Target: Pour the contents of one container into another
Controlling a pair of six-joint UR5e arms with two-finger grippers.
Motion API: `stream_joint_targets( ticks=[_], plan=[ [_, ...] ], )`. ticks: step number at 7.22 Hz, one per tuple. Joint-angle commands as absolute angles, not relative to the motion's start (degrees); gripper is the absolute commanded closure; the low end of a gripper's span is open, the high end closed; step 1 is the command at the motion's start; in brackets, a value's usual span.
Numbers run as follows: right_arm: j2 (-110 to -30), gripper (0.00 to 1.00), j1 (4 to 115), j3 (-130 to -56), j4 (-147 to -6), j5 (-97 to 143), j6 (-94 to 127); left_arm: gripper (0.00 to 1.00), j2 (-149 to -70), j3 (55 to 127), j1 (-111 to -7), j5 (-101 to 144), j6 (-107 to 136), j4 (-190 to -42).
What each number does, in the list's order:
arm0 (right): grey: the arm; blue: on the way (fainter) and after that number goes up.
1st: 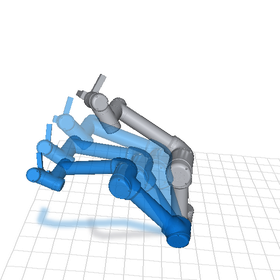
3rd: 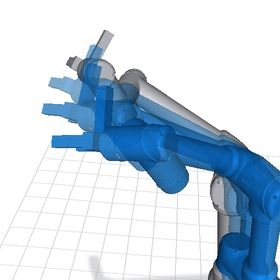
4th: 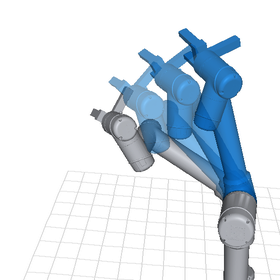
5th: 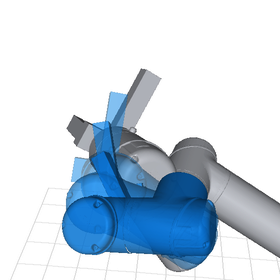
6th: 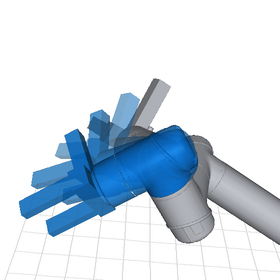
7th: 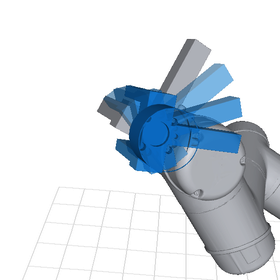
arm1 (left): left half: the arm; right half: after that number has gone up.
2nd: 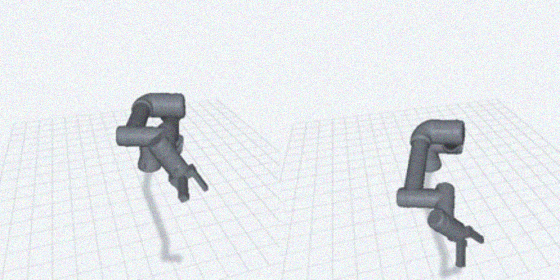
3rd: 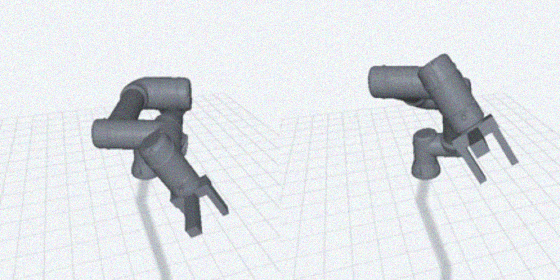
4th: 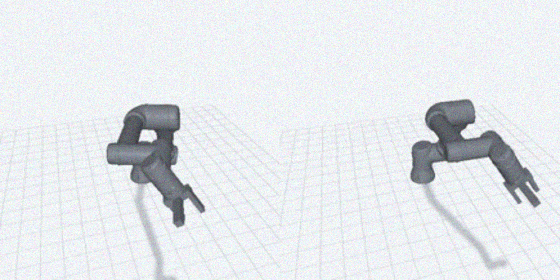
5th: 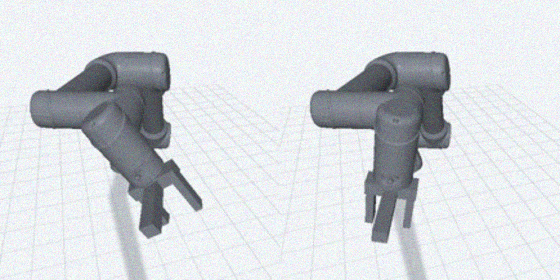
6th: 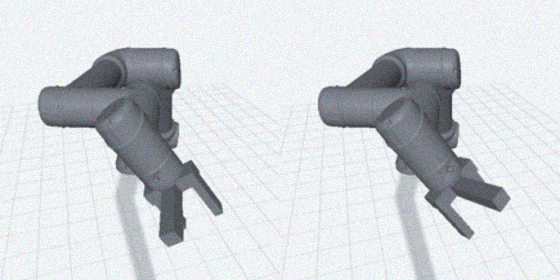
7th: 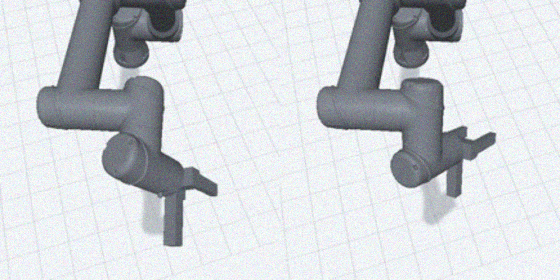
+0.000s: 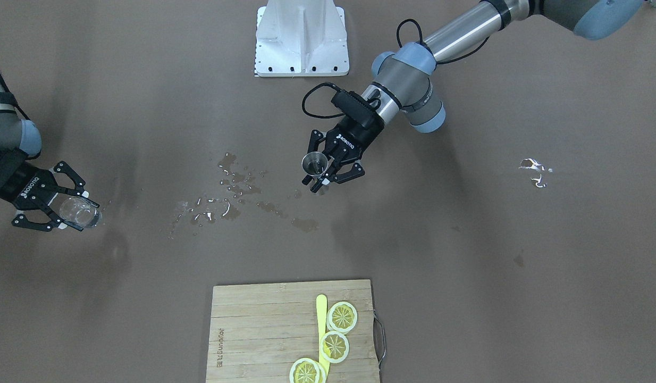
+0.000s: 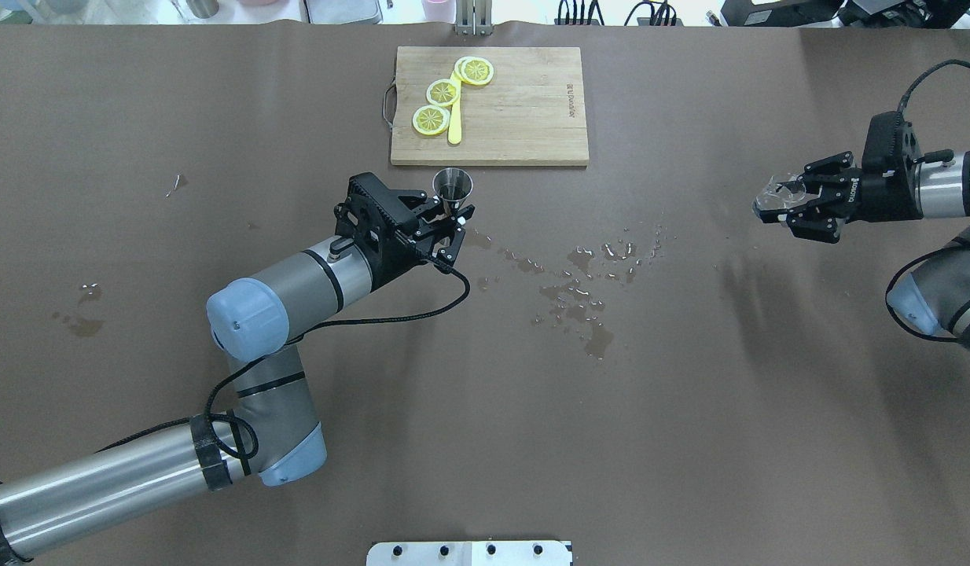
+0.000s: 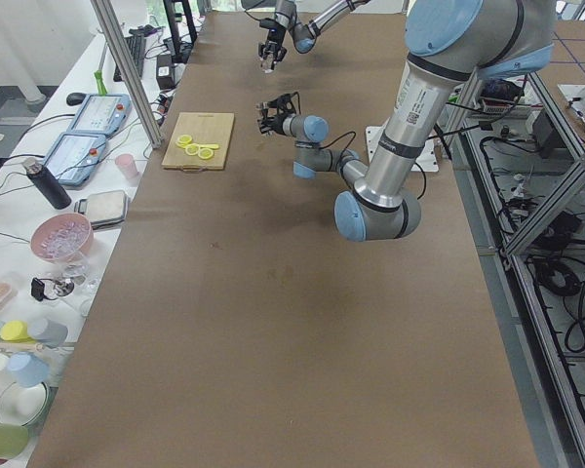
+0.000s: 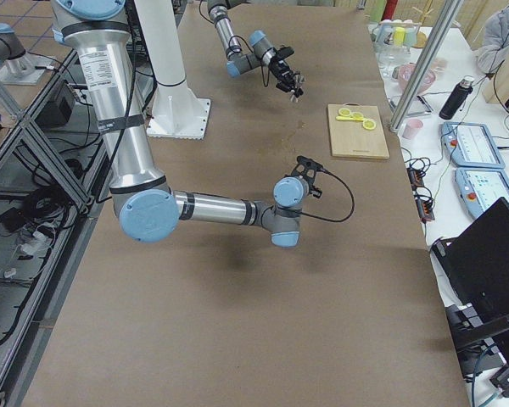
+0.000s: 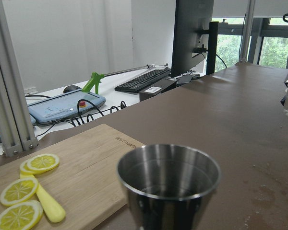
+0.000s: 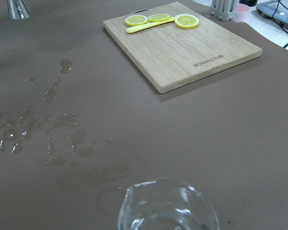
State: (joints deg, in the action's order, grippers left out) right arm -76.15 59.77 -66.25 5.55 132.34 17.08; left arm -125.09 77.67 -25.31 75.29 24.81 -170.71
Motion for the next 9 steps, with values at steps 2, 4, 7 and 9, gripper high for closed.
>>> stream_joint_targets(
  ticks=[2,4,7,9],
  plan=[
    [-75.41,1.0,63.62,-66.27,4.31,134.21,16.96,1.0,-125.94,77.35,-21.46,79.85,17.25,-180.22],
    [-74.8,1.0,64.34,-69.85,-0.32,134.38,16.79,1.0,-125.95,75.69,-21.1,82.44,16.0,-184.38],
    [-74.35,1.0,63.63,-72.14,-0.19,138.04,15.4,1.0,-126.12,74.62,-20.65,83.85,16.0,-183.35],
    [-73.04,1.0,63.37,-72.25,-1.4,138.43,13.1,1.0,-126.12,74.71,-20.65,83.76,16.0,-182.2]
  ],
)
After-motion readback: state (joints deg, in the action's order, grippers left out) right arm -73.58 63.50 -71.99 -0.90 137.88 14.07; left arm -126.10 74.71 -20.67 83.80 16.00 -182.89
